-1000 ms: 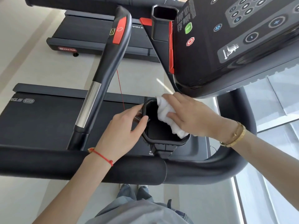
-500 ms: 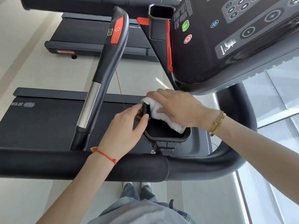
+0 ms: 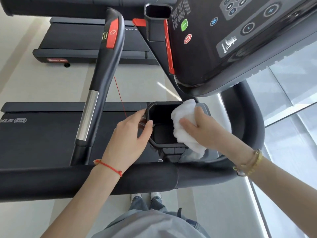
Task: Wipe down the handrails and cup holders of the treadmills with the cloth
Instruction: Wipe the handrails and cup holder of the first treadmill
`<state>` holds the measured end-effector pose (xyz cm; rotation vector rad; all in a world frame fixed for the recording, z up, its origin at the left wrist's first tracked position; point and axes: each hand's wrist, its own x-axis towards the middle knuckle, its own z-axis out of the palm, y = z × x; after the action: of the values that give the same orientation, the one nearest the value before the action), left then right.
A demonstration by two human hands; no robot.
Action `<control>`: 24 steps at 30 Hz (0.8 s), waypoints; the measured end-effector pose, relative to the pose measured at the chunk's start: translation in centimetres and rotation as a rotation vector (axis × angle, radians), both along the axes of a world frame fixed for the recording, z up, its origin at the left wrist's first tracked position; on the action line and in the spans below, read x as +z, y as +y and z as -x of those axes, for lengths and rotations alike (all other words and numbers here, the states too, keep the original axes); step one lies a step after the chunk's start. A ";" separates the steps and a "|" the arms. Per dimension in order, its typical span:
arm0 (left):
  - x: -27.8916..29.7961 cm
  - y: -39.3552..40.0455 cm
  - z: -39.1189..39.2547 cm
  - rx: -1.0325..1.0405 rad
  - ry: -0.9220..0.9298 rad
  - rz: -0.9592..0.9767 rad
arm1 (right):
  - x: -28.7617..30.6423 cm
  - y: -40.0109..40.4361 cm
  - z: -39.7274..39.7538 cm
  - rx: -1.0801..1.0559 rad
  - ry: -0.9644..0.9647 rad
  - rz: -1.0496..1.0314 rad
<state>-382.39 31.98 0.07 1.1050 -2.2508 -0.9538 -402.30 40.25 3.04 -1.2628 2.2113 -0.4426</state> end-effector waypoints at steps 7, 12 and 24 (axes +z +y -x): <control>0.1 0.0 0.0 -0.006 -0.001 0.010 | 0.1 1.1 -0.8 -0.009 -0.021 -0.044; 0.2 -0.1 0.1 -0.013 0.008 0.021 | 0.9 0.4 -0.1 -0.030 -0.170 -0.094; 0.1 -0.1 -0.3 -0.022 0.013 0.012 | 0.4 5.0 0.6 0.135 -0.209 0.338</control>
<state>-382.08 31.84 0.17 1.0673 -2.2599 -0.9521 -402.88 45.21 3.44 -1.4524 1.9164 -0.8802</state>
